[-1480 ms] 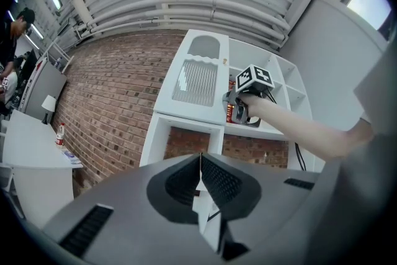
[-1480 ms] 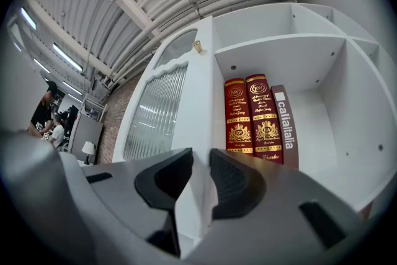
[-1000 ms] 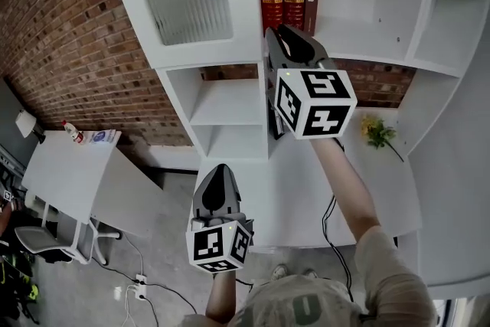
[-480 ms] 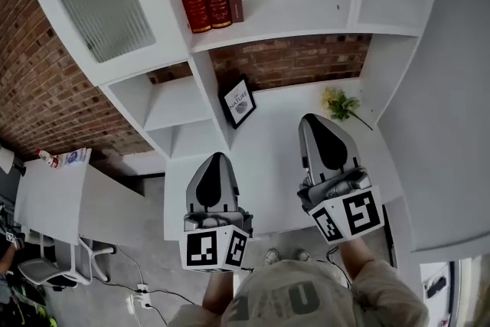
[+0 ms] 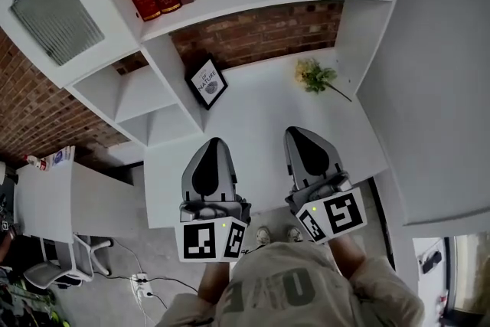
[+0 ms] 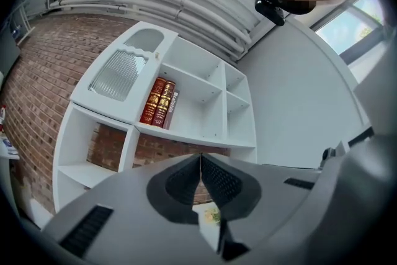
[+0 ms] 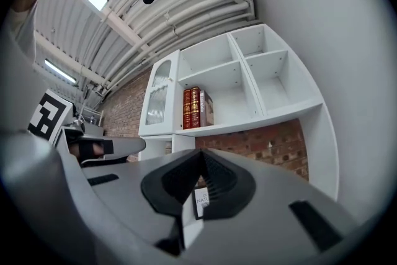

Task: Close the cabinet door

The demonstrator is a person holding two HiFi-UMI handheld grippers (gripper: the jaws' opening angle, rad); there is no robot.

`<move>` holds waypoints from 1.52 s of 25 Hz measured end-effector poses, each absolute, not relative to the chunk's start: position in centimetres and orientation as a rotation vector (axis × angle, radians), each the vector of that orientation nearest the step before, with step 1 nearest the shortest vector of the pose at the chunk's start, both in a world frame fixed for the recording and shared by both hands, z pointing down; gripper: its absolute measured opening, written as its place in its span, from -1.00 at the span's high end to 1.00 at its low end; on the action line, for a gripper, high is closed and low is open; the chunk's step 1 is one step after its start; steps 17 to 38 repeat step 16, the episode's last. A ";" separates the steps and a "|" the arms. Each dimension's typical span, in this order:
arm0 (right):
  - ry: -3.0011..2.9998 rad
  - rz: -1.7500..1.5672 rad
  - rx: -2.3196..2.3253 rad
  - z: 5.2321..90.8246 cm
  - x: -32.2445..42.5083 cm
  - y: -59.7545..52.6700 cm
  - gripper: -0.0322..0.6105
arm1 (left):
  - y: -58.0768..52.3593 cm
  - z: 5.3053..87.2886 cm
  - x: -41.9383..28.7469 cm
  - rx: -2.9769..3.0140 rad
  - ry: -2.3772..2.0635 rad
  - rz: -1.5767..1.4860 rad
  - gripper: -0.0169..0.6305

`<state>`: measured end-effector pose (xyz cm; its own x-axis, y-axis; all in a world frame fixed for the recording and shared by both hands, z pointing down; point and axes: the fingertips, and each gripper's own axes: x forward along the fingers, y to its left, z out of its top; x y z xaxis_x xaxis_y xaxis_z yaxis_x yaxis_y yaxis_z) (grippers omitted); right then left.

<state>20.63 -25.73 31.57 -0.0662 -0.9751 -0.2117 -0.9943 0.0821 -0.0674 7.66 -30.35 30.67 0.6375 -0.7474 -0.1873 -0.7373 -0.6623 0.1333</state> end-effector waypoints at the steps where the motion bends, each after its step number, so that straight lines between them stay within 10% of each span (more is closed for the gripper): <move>1: 2.150 0.132 -1.995 31.7 20.9 -25.6 0.85 | -30.2 30.7 7.8 2.800 -1.277 -0.346 0.90; 38: 2.158 0.089 -1.947 32.0 22.7 -23.8 0.85 | -27.7 31.4 8.4 2.766 -1.359 -0.314 0.90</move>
